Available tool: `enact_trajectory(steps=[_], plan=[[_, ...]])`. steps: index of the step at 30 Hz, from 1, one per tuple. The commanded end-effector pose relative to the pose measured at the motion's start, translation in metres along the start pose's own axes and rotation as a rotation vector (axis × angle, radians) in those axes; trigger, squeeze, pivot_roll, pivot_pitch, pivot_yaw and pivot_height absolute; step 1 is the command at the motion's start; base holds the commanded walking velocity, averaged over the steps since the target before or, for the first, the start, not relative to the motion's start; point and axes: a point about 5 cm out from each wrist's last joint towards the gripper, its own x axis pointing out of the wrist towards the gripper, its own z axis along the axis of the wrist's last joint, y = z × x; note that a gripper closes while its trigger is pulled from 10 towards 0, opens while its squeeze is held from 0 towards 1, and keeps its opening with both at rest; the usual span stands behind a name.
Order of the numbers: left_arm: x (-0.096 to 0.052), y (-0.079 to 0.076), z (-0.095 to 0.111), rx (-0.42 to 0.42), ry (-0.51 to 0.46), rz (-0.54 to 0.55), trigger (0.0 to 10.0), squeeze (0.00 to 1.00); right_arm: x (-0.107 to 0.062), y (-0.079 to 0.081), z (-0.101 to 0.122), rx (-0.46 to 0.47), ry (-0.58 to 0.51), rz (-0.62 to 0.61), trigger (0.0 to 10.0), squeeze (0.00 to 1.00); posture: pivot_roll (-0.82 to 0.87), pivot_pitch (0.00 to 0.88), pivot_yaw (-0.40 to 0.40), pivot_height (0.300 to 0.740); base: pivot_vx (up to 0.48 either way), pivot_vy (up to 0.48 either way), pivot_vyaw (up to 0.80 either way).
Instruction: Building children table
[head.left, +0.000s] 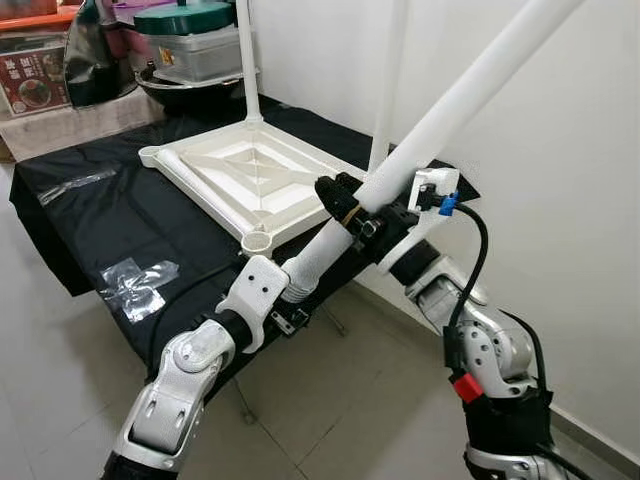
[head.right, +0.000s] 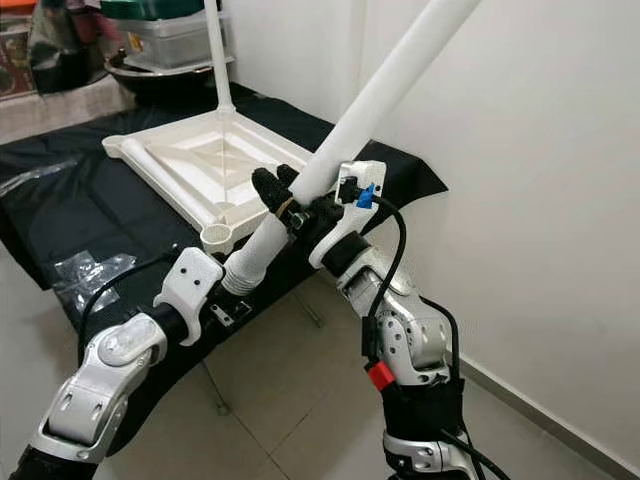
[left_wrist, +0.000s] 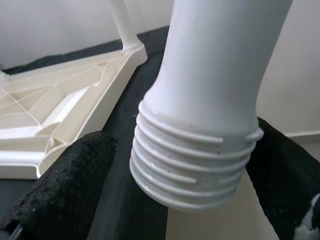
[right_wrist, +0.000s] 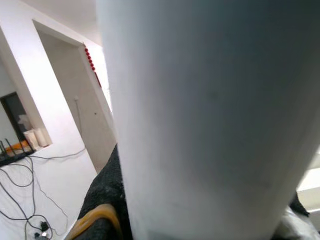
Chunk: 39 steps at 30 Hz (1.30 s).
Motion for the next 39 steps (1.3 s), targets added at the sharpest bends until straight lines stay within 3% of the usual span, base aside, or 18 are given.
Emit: enact_trajectory(steps=[1,12,22,29,39], plan=[[0.0,-0.003,0.007,0.016,-0.03,0.0,10.0,0.0,0.0,-0.002,0.0,-0.023,-0.01,-0.027,10.0,0.0,0.06,0.01,-0.053,0.74,0.0,0.0,0.8],[0.0,-0.017,0.005,0.001,-0.025,-0.043,10.0,0.0,0.001,-0.007,0.005,-0.019,-0.027,-0.059,10.0,0.0,0.06,0.0,-0.052,0.74,0.0,0.0,0.8],[-0.001,-0.014,0.009,0.015,-0.031,-0.01,10.0,0.0,0.001,-0.01,0.003,-0.03,-0.029,-0.084,10.0,0.0,0.06,0.0,-0.049,0.74,0.0,0.0,0.8],[-0.003,-0.004,0.01,0.022,-0.03,0.063,10.0,0.0,0.001,-0.018,0.001,-0.046,-0.008,-0.145,10.0,0.0,0.07,0.0,-0.049,0.74,0.0,0.0,0.0],[-0.003,-0.012,-0.003,-0.019,0.009,-0.015,10.0,0.0,0.002,-0.014,0.0,-0.023,-0.001,-0.109,10.0,0.0,0.07,0.0,-0.046,0.74,0.0,0.0,0.0]])
